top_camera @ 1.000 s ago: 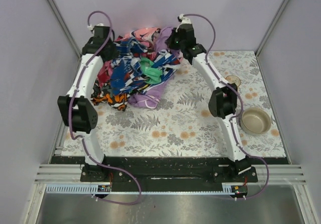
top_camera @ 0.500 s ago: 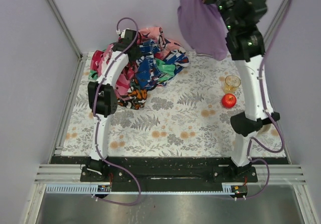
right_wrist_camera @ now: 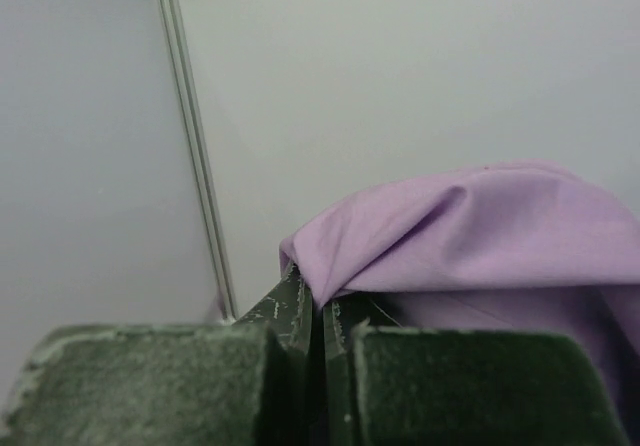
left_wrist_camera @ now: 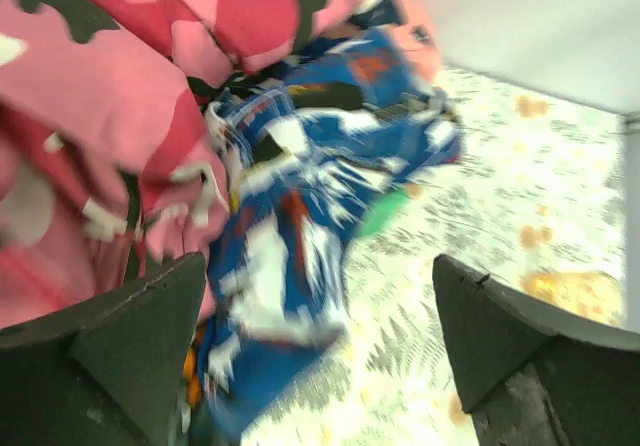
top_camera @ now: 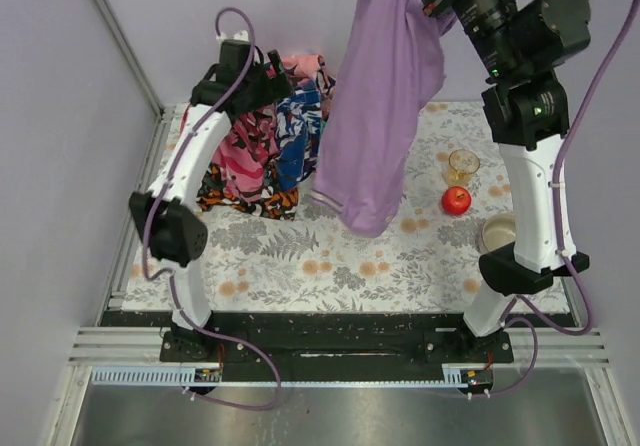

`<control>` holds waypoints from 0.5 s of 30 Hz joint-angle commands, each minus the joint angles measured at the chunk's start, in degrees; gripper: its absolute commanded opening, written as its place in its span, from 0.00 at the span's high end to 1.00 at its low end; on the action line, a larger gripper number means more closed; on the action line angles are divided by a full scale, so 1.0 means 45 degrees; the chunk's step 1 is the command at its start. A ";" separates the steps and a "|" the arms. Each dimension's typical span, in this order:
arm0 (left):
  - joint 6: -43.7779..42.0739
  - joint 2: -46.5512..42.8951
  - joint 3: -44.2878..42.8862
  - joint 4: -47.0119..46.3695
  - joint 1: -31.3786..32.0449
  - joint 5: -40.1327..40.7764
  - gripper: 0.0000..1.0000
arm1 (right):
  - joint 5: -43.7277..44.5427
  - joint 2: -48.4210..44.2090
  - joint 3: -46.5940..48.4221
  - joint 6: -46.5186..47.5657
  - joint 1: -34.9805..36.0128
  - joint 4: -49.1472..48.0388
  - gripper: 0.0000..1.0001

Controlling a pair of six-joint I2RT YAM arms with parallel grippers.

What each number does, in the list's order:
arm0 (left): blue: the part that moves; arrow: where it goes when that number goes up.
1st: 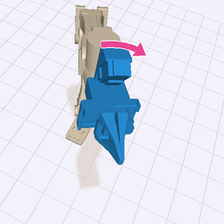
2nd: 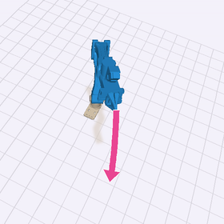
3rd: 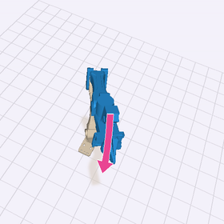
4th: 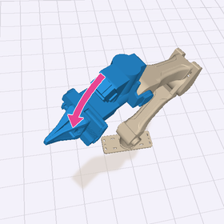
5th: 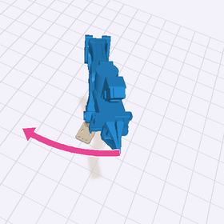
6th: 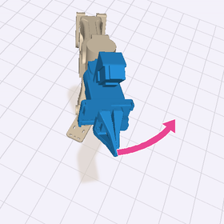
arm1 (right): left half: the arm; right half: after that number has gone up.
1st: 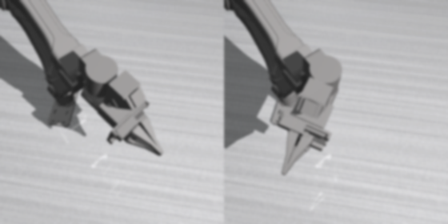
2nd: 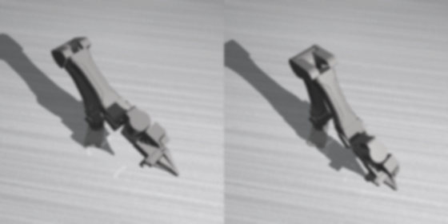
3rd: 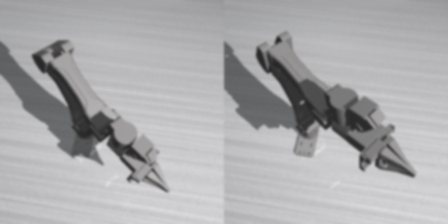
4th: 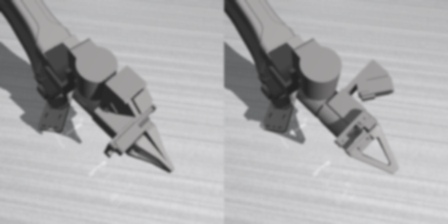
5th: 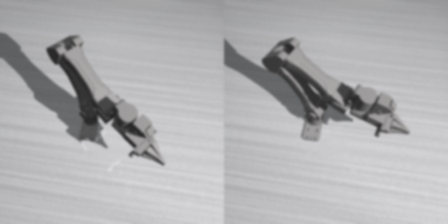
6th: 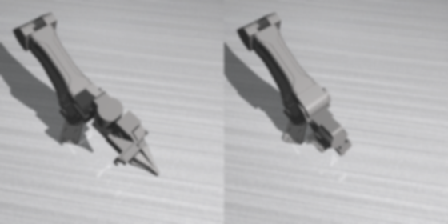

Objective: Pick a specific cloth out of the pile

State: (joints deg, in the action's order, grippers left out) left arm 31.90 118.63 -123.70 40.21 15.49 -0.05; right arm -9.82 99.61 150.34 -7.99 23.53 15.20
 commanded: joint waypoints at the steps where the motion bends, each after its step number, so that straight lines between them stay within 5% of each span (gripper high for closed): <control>1: -0.0451 -0.5689 0.2088 -0.0107 0.0581 0.1453 0.01 | -0.0160 -0.0727 -0.1916 -0.0704 0.0064 -0.0175 1.00; 5: 0.0000 -0.9323 0.6269 -0.1510 0.0914 0.2902 0.01 | -0.0804 -0.2736 -0.6793 -0.1329 0.0064 -0.1848 1.00; 9: 0.0196 -1.0949 0.8422 -0.1513 0.0953 0.3059 0.01 | -0.0475 -0.4867 -1.1447 -0.1778 0.0084 -0.4586 1.00; 15: 0.0450 -1.2123 1.0844 -0.1903 0.0973 0.2240 0.01 | -0.0338 -0.5476 -1.2511 -0.1526 0.0103 -0.3906 1.00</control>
State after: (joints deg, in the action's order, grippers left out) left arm 32.86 62.89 -81.10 31.35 19.79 11.27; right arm -12.10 81.54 92.05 -14.66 23.75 8.88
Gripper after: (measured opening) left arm 0.988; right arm 0.025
